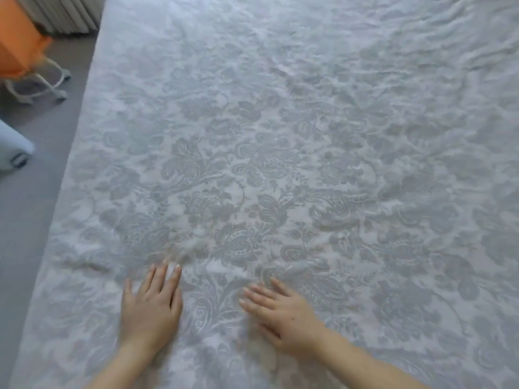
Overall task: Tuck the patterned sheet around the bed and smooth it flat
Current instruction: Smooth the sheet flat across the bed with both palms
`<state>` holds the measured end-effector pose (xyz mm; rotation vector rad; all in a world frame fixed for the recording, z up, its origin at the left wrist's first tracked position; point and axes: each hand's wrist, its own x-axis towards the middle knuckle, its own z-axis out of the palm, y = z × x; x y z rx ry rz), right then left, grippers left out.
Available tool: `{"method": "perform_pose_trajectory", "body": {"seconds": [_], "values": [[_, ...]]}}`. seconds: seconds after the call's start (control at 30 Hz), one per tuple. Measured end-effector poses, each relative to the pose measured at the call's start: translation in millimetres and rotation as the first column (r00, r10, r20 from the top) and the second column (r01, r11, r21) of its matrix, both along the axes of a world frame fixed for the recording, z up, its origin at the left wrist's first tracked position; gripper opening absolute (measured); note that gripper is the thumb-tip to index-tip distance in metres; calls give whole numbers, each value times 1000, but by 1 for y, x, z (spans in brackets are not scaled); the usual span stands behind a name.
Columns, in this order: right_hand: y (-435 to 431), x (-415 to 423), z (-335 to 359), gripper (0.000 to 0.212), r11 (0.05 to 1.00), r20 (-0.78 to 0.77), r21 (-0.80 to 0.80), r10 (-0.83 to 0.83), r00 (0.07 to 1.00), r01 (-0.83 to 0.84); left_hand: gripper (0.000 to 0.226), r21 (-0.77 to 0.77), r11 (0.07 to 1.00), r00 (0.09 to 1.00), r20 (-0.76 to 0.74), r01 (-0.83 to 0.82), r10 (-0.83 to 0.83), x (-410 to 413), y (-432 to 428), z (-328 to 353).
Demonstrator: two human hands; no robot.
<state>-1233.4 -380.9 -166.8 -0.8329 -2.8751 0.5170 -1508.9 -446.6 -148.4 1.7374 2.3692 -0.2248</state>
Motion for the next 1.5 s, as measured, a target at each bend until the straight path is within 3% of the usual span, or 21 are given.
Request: {"method": "perform_pose_trajectory", "body": {"seconds": [0.07,0.17,0.3,0.37,0.4,0.43,0.5,0.6,0.67,0.8,0.87,0.97,1.03,1.1,1.13,1.2,1.23,1.3,1.43,1.47,1.5], "values": [[60,21,18,47,980,-105,-54,-196,975,191,44,134,990,999,21,-33,30,13,31,18],[164,52,34,61,806,-122,-67,-591,797,588,39,342,940,999,38,4,-18,31,98,30],[263,92,9,64,483,120,58,-872,474,874,51,179,982,998,-19,57,-55,39,173,7],[276,78,-7,60,329,212,106,-930,302,938,55,86,995,993,-102,-45,53,0,174,-16],[276,54,-12,60,295,228,130,-938,261,947,55,102,983,980,-113,-150,161,-28,160,-28],[274,22,-16,60,318,222,158,-934,280,935,53,142,962,964,-102,-232,247,-55,142,-38],[250,-63,-22,60,531,182,183,-845,502,827,52,186,937,945,-82,-296,315,-91,108,-47],[147,-198,-34,60,900,167,109,-434,885,421,51,212,926,939,-75,-313,335,-99,96,-45],[74,-247,-34,57,983,137,29,-181,974,179,51,206,929,941,-81,-306,328,-93,89,-42],[50,-237,-9,53,993,158,-85,89,983,-76,50,159,925,927,-98,-345,362,-90,43,-34],[69,-209,9,53,989,99,-122,98,990,-86,51,133,907,904,-109,-400,414,-83,23,-27],[117,-141,30,58,971,51,-41,-233,971,235,52,131,865,865,-73,-485,497,-61,-13,-20],[139,-87,34,60,871,173,-11,-483,858,492,51,132,829,832,-50,-543,553,-42,-57,-17],[107,-58,25,62,807,312,8,-563,765,591,49,122,788,791,-40,-603,611,-22,-103,-16],[65,-52,14,64,845,320,16,-512,798,535,49,108,769,769,-43,-631,637,-12,-123,-16],[-45,-46,0,62,974,277,-30,-206,938,223,50,58,708,707,-38,-704,706,4,-153,-15],[-98,-42,-3,58,998,235,-52,-16,972,29,50,53,668,668,-27,-742,744,11,-164,-14],[-163,-36,-1,51,958,187,-95,284,940,-271,50,40,572,573,8,-819,820,22,-186,-9],[-137,-28,24,49,774,122,-203,627,769,-600,50,-69,349,343,86,-935,935,42,-231,9],[-119,-26,32,50,771,88,-222,625,776,-596,51,-94,256,242,141,-962,960,43,-234,17],[-96,-24,37,54,836,66,-212,529,846,-506,52,-128,170,145,185,-977,972,43,-234,24]]}}
